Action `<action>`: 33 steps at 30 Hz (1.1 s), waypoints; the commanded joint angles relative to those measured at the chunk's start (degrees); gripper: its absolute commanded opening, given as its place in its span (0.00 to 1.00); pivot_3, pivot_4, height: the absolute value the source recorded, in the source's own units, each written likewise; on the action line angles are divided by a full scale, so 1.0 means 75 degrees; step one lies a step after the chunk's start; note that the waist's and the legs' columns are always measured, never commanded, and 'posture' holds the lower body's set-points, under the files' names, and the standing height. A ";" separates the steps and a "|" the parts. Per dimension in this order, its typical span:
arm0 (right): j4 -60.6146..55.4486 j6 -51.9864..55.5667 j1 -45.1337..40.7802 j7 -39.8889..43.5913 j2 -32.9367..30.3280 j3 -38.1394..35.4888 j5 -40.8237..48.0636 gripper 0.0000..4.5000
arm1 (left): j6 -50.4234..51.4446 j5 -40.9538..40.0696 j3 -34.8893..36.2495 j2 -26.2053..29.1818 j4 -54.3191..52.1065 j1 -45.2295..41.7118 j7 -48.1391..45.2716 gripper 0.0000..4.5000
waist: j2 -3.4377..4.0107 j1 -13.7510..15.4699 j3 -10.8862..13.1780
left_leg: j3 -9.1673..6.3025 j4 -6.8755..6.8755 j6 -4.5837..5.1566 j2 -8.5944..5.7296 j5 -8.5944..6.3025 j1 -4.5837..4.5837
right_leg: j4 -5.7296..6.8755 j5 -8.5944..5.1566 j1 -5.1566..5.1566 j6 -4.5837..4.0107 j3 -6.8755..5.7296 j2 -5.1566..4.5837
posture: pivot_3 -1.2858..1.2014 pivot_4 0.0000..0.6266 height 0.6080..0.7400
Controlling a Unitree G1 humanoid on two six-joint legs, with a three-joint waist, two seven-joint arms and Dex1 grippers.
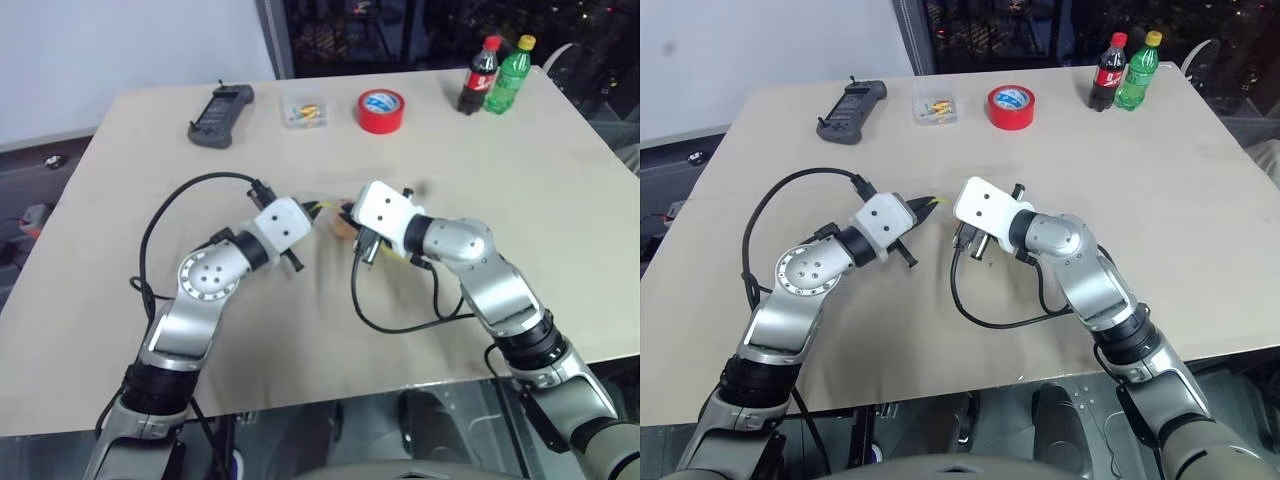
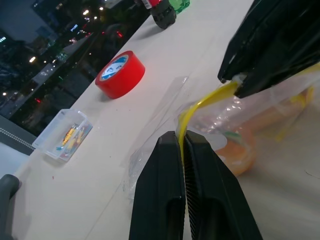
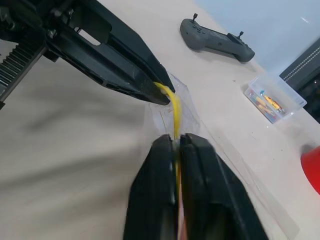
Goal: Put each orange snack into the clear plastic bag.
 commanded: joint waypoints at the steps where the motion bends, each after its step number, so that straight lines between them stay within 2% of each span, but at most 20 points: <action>1: -0.0175 -0.0123 -0.0127 -0.0009 0.0019 -0.0034 -0.0009 0.10 | -0.0047 0.0039 0.0110 0.0027 -0.0371 0.0010 0.0076 0.00 | 0.0000 0.0000 0.0000 | 0.0000 0.0000 0.0000 0.0000 0.0000 0.0000 | 0.0000 0.0000 0.0000 0.0000 0.0000 0.0000 | 0.52 0.24 1.00; 6: -0.0149 -0.0098 -0.0131 0.0013 -0.0025 -0.0044 -0.0026 0.10 | -0.0032 0.0037 0.0114 0.0015 -0.0394 0.0045 0.0106 0.00 | 0.0000 0.0001 0.0000 | 0.0000 0.0000 0.0000 0.0000 0.0000 0.0000 | 0.0000 0.0000 0.0000 0.0000 0.0000 0.0000 | 0.52 0.24 1.00; 7: -0.0142 -0.0088 -0.0125 0.0021 -0.0033 -0.0041 -0.0025 0.05 | -0.0034 0.0037 0.0112 0.0013 -0.0395 0.0049 0.0112 0.00 | 0.0000 0.0001 0.0000 | 0.0000 0.0001 0.0000 0.0000 0.0000 0.0000 | 0.0000 0.0000 0.0000 0.0000 0.0000 0.0000 | 0.52 0.24 1.00; 25: -0.0143 -0.0067 -0.0058 -0.0017 -0.0183 -0.0064 -0.0209 0.05 | -0.0030 -0.0004 0.0173 -0.0009 -0.0334 0.0020 0.0165 0.00 | 0.0000 0.0003 0.0000 | 0.0000 0.0002 0.0000 0.0000 0.0000 0.0000 | 0.0001 0.0000 0.0000 0.0000 0.0000 0.0000 | 0.52 0.24 1.00; 33: -0.0568 0.0388 0.0470 -0.0145 -0.1642 -0.1168 -0.0442 0.05 | 0.0058 -0.0182 0.0652 -0.0169 -0.0068 -0.0304 0.0514 0.00 | -0.0001 0.0047 0.0000 | -0.0001 0.0014 0.0000 -0.0008 -0.0001 -0.0007 | 0.0001 0.0000 0.0003 0.0000 -0.0003 -0.0005 | 0.52 0.24 1.00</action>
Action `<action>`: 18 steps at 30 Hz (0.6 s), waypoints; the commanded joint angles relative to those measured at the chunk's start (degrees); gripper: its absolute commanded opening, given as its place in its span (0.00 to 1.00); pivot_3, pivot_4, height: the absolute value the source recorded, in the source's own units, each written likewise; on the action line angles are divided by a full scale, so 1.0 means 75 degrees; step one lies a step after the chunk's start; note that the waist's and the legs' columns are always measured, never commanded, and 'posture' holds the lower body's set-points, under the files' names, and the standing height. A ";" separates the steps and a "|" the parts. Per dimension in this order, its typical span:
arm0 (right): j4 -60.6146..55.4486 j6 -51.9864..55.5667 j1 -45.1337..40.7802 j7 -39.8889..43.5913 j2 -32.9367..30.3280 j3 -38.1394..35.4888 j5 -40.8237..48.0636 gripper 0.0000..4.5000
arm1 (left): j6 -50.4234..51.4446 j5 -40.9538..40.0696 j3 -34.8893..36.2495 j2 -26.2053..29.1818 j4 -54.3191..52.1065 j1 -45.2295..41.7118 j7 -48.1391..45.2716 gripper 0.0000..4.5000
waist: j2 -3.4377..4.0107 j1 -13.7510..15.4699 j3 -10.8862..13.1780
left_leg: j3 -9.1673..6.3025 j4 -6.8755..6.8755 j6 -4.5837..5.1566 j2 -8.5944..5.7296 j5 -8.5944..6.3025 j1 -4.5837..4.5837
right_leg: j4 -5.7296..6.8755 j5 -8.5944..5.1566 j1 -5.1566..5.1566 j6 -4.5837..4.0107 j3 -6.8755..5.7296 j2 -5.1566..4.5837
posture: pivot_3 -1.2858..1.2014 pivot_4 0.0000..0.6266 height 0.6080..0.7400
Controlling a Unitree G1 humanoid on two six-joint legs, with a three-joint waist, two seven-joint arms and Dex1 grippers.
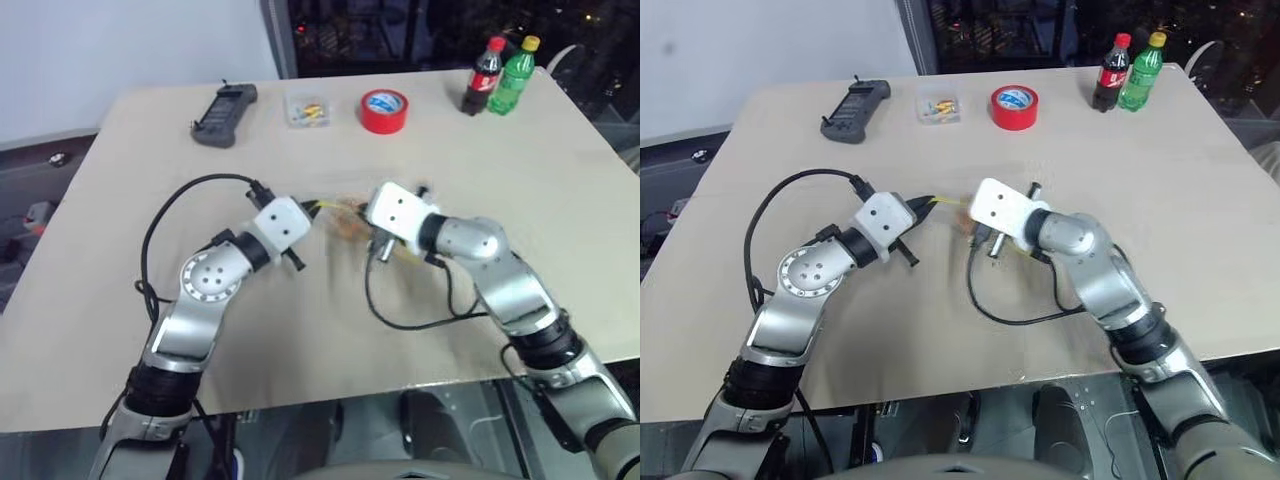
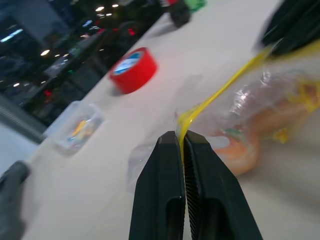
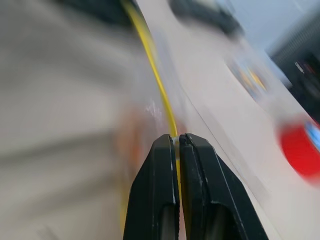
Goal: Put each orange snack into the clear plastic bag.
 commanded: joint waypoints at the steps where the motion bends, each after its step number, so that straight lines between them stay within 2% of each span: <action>1: -0.0472 0.0141 0.0168 -0.0083 -0.0340 -0.0553 -0.0079 0.05 | -0.0069 -0.0045 0.0296 0.0013 -0.0088 -0.0198 0.0192 0.00 | 0.0000 -0.0031 0.0000 | 0.0000 0.0000 0.0000 0.0000 0.0000 0.0000 | 0.0000 0.0000 0.0000 0.0000 0.0000 0.0000 | 0.52 0.24 1.00; 10: 0.0110 -0.0179 -0.0029 -0.0697 -0.0544 -0.0947 -0.0291 0.05 | 0.0033 -0.0191 0.0246 -0.0182 0.0498 -0.0855 0.0209 0.00 | 0.0000 -0.0018 0.0000 | 0.0009 0.0010 0.0001 0.0002 0.0000 0.0003 | 0.0007 0.0001 0.0002 0.0001 0.0005 0.0001 | 0.52 0.24 1.00; 15: 0.1107 -0.0804 -0.0756 -0.1051 -0.0614 -0.1153 -0.0402 0.05 | -0.0298 -0.0207 0.0254 -0.0290 0.1998 -0.2165 0.0292 0.00 | -0.0001 -0.0016 0.0001 | 0.0012 0.0021 0.0000 -0.0005 0.0001 0.0002 | 0.0014 0.0001 0.0003 0.0001 0.0003 0.0002 | 0.52 0.24 1.00; 18: 0.1947 -0.1466 -0.1394 -0.1271 -0.0778 -0.1326 -0.0493 0.05 | -0.0979 -0.0097 0.0077 -0.0353 0.3321 -0.3347 0.0211 0.00 | -0.0005 -0.0016 0.0005 | 0.0012 0.0024 -0.0001 -0.0008 0.0001 0.0000 | 0.0016 0.0001 0.0002 0.0001 0.0000 0.0002 | 0.52 0.24 1.00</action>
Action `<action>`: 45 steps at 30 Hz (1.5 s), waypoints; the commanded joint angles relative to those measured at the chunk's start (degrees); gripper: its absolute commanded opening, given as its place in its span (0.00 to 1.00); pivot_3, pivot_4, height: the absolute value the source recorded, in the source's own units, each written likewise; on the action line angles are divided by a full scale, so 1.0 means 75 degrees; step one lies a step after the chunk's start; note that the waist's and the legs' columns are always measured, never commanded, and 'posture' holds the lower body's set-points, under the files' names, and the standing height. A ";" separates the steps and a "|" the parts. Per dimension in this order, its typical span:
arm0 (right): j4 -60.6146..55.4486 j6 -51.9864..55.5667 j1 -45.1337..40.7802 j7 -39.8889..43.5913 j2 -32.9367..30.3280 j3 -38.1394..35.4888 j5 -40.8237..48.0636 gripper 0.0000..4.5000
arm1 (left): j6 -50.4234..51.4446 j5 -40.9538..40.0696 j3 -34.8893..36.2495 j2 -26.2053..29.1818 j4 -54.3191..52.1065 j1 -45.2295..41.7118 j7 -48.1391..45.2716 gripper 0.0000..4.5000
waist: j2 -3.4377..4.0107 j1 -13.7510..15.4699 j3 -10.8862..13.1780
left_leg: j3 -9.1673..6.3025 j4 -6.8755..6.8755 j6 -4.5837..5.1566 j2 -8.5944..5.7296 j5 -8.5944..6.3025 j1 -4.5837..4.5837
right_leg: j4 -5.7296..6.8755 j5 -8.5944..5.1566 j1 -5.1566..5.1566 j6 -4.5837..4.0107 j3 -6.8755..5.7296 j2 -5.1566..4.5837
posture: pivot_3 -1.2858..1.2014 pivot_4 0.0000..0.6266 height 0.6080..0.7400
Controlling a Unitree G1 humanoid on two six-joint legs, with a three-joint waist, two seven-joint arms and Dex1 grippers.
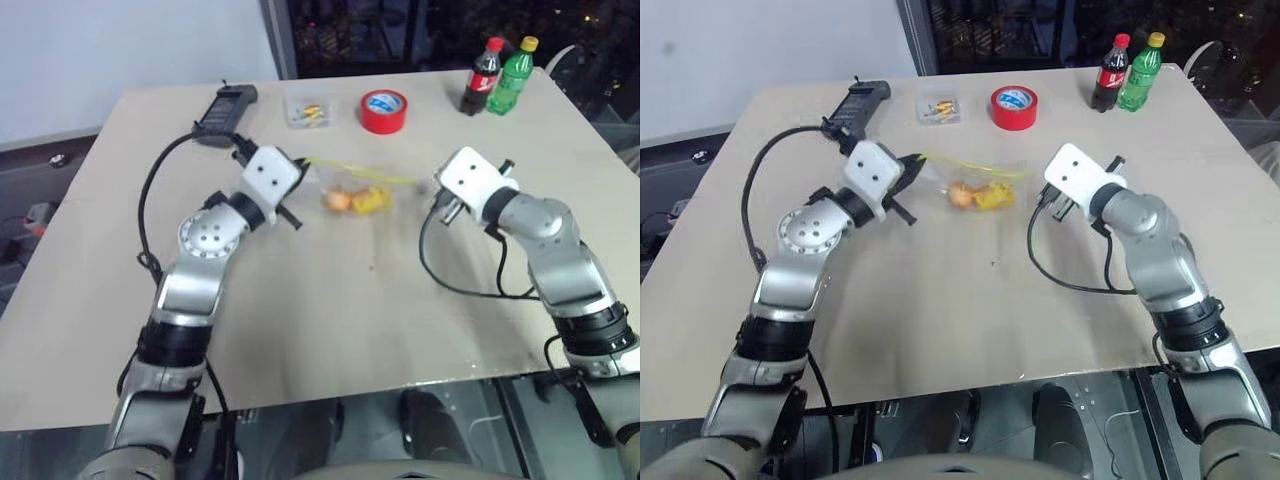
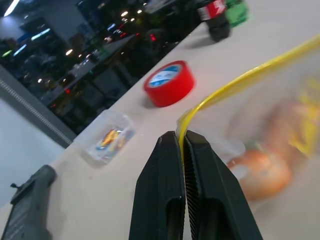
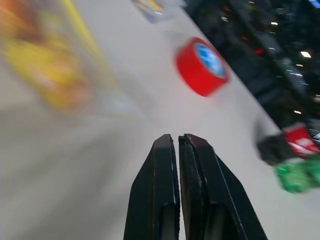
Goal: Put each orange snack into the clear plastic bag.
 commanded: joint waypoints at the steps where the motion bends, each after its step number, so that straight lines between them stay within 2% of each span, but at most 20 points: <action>1: 0.0637 -0.0848 -0.0845 -0.0256 -0.0247 -0.0474 -0.0081 0.05 | -0.0884 0.0060 0.0014 -0.0066 0.1286 -0.1391 0.0002 0.00 | -0.0004 -0.0001 0.0004 | 0.0007 0.0001 0.0000 -0.0007 0.0001 -0.0009 | -0.0004 0.0001 -0.0002 0.0000 -0.0006 0.0000 | 0.52 0.24 1.00; 5: 0.0510 -0.0798 -0.0926 0.0536 -0.0422 -0.0816 0.0621 0.05 | -0.1296 0.0141 -0.0068 -0.0159 0.2390 -0.2184 -0.0005 0.00 | -0.0004 -0.0034 0.0002 | 0.0002 -0.0010 -0.0001 -0.0004 0.0000 -0.0011 | -0.0025 0.0000 -0.0004 -0.0001 -0.0001 0.0000 | 0.52 0.24 1.00; 8: 0.0466 -0.0859 -0.0839 0.0675 -0.0613 -0.1004 0.0752 0.25 | -0.1585 0.0279 -0.0159 -0.0296 0.3167 -0.2711 0.0075 0.00 | -0.0004 -0.0042 0.0002 | 0.0000 -0.0016 0.0001 -0.0007 -0.0001 -0.0025 | -0.0043 0.0000 -0.0010 -0.0001 0.0002 -0.0003 | 0.52 0.24 1.00; 11: 0.0546 -0.0879 -0.0746 0.0327 -0.0655 -0.1114 0.0597 0.52 | -0.1921 0.0371 -0.0243 -0.0504 0.3979 -0.3301 0.0151 0.00 | -0.0004 -0.0028 0.0003 | -0.0001 -0.0012 0.0002 -0.0009 -0.0001 -0.0034 | -0.0046 0.0001 -0.0012 0.0000 -0.0002 -0.0004 | 0.52 0.24 1.00; 12: 0.0545 -0.0883 -0.0674 0.0222 -0.0682 -0.1145 0.0538 0.58 | -0.2064 0.0379 -0.0273 -0.0592 0.4198 -0.3515 0.0153 0.00 | -0.0004 -0.0023 0.0003 | -0.0001 -0.0010 0.0002 -0.0010 -0.0001 -0.0035 | -0.0045 0.0001 -0.0012 0.0000 -0.0005 -0.0004 | 0.52 0.24 1.00; 17: 0.0132 -0.0724 -0.0267 0.0040 -0.0716 -0.1312 0.0533 0.58 | -0.2362 0.0062 -0.0168 -0.0773 0.4232 -0.3855 -0.0143 0.00 | -0.0004 -0.0014 0.0003 | 0.0004 -0.0001 0.0002 -0.0010 -0.0001 -0.0045 | -0.0040 0.0001 -0.0016 0.0001 -0.0014 -0.0005 | 0.52 0.24 1.00; 22: -0.1045 0.0171 0.0569 0.0613 -0.0211 -0.1321 0.1604 0.58 | -0.2061 -0.0064 -0.0183 -0.0647 0.3156 -0.3145 -0.0397 0.00 | -0.0003 -0.0136 0.0002 | -0.0002 0.0002 0.0002 -0.0006 -0.0001 -0.0075 | -0.0017 0.0001 -0.0065 0.0001 0.0009 -0.0004 | 0.52 0.24 1.00; 25: -0.1211 0.0473 0.0637 0.0663 0.0282 -0.1153 0.1981 0.58 | -0.1785 -0.0087 -0.0190 -0.0590 0.2513 -0.2734 -0.0461 0.00 | -0.0003 -0.0235 0.0002 | 0.0000 0.0036 0.0003 -0.0004 0.0001 -0.0118 | 0.0019 0.0004 -0.0113 0.0003 0.0019 -0.0004 | 0.52 0.24 1.00; 29: -0.1459 0.1083 0.0590 0.0978 0.0745 -0.1142 0.2760 0.58 | -0.1419 -0.0076 -0.0209 -0.0542 0.1746 -0.2278 -0.0490 0.00 | -0.0002 -0.0214 0.0002 | -0.0003 0.0040 0.0003 -0.0002 0.0001 -0.0114 | 0.0037 0.0006 -0.0114 0.0006 0.0019 -0.0002 | 0.52 0.24 1.00; 33: -0.1532 0.1419 0.0605 0.1174 0.0773 -0.1069 0.3106 0.58 | -0.1047 -0.0148 -0.0191 -0.0512 0.1197 -0.2026 -0.0520 0.00 | -0.0002 -0.0187 0.0001 | -0.0005 0.0044 0.0003 -0.0005 0.0001 -0.0116 | 0.0036 0.0007 -0.0112 0.0006 0.0017 -0.0006 | 0.52 0.24 1.00; 40: -0.2219 0.2381 0.0886 0.1682 0.0815 -0.1047 0.4374 0.58 | -0.0521 -0.0202 -0.0099 -0.0401 0.0523 -0.1717 -0.0519 0.00 | -0.0001 -0.0193 0.0000 | -0.0008 0.0044 0.0002 -0.0003 0.0001 -0.0117 | 0.0035 0.0007 -0.0113 0.0006 0.0015 -0.0005 | 0.52 0.24 1.00; 45: -0.1847 0.2285 0.0731 0.1562 0.0867 -0.0928 0.4369 0.58 | -0.0376 -0.0227 -0.0103 -0.0364 0.0333 -0.1636 -0.0506 0.00 | -0.0001 -0.0191 0.0000 | -0.0007 0.0045 0.0002 -0.0003 0.0002 -0.0115 | 0.0039 0.0007 -0.0113 0.0007 0.0016 -0.0005 | 0.52 0.24 1.00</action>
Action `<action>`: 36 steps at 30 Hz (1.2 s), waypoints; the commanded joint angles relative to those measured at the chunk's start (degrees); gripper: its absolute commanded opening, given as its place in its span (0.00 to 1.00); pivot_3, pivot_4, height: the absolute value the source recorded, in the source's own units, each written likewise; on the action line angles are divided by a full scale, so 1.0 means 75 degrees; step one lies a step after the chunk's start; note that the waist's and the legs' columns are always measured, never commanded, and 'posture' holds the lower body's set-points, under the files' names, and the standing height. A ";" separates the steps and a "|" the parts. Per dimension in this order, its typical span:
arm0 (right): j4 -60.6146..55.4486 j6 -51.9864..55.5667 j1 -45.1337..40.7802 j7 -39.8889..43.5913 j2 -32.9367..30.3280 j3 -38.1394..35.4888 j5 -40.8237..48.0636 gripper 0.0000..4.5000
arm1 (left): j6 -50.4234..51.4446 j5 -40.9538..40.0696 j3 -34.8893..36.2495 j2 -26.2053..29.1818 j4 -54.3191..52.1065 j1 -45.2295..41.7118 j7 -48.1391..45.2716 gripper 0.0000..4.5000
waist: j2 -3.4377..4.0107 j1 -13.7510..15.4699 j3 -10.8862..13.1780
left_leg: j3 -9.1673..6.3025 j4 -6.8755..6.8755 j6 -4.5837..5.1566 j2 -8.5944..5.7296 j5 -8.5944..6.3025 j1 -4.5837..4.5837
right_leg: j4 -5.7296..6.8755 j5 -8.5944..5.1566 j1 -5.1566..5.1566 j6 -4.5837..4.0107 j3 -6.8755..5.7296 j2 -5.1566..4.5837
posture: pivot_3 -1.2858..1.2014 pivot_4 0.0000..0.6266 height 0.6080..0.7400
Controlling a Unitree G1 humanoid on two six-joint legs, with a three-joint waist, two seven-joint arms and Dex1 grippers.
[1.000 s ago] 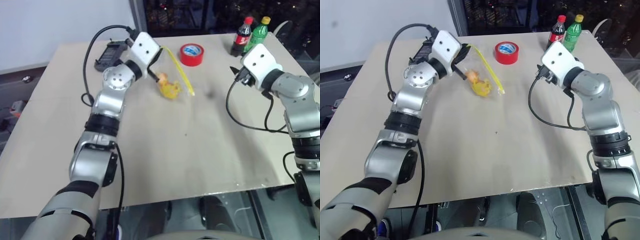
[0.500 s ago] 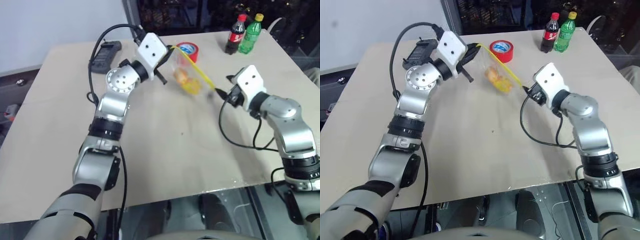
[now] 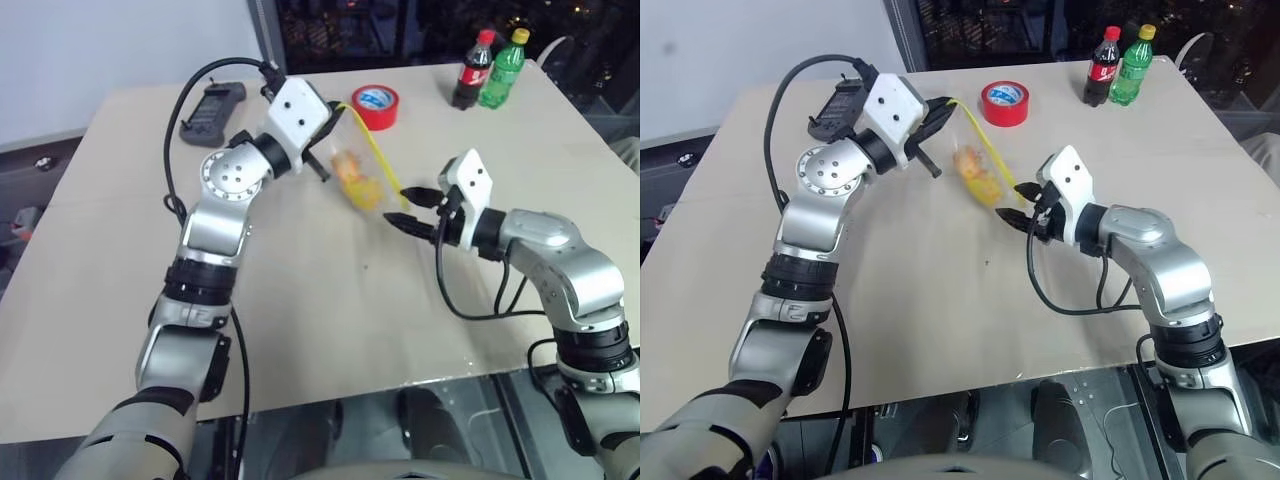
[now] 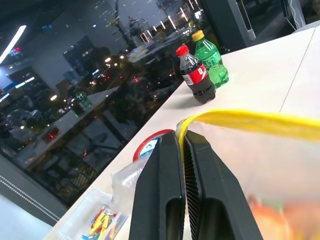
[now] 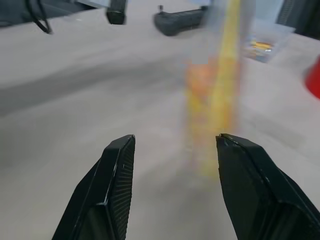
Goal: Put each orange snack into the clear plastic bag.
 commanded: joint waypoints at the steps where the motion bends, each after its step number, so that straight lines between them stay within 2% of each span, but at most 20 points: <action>1: 0.0162 -0.0200 -0.0241 -0.0078 0.0026 0.0035 -0.0001 0.58 | 0.0005 -0.0081 0.0194 0.0094 -0.0419 -0.0023 0.0048 0.00 | 0.0000 -0.0003 0.0000 | 0.0000 0.0000 0.0000 0.0000 0.0000 0.0001 | 0.0001 0.0000 0.0000 0.0000 0.0000 0.0000 | 0.52 0.24 1.00; 6: 0.0855 -0.0749 -0.0580 -0.0280 -0.0097 0.0125 -0.0500 0.58 | -0.0045 -0.0060 0.0151 0.0088 -0.0408 -0.0052 0.0060 0.00 | 0.0000 -0.0001 0.0000 | 0.0003 0.0002 0.0000 -0.0001 0.0000 0.0001 | 0.0002 0.0000 0.0000 -0.0001 0.0001 -0.0001 | 0.52 0.24 1.00; 13: 0.0100 -0.1243 -0.0410 -0.0029 -0.0325 -0.0311 -0.0092 0.58 | 0.0010 -0.0064 0.0178 0.0105 -0.0454 -0.0036 0.0086 0.00 | 0.0000 0.0003 0.0000 | 0.0001 0.0002 0.0000 -0.0001 0.0000 -0.0004 | -0.0006 0.0000 -0.0001 -0.0001 0.0000 -0.0003 | 0.52 0.24 1.00; 21: -0.0308 -0.0925 -0.0234 -0.0129 -0.0229 -0.0085 0.0181 0.58 | 0.0185 -0.0113 0.0203 0.0184 -0.0730 0.0151 0.0058 0.00 | 0.0000 -0.0004 0.0000 | 0.0002 0.0004 0.0000 0.0001 0.0000 -0.0001 | 0.0001 0.0001 -0.0001 0.0000 0.0001 -0.0001 | 0.52 0.24 1.00; 30: 0.0460 -0.1279 -0.0709 -0.0606 -0.0049 -0.0090 -0.0302 0.58 | 0.0301 -0.0127 0.0194 0.0242 -0.0965 0.0268 0.0038 0.00 | 0.0000 -0.0002 -0.0001 | 0.0003 0.0008 0.0000 -0.0001 0.0000 -0.0001 | 0.0003 0.0001 0.0000 0.0000 0.0001 -0.0002 | 0.52 0.24 1.00; 36: 0.0443 -0.1195 -0.0598 -0.0404 -0.0021 0.0130 -0.0221 0.58 | 0.0404 -0.0147 0.0220 0.0251 -0.1123 0.0344 0.0060 0.00 | 0.0000 -0.0004 0.0000 | 0.0003 0.0008 0.0000 -0.0001 0.0000 -0.0002 | 0.0002 0.0001 -0.0001 -0.0001 0.0002 -0.0002 | 0.52 0.24 1.00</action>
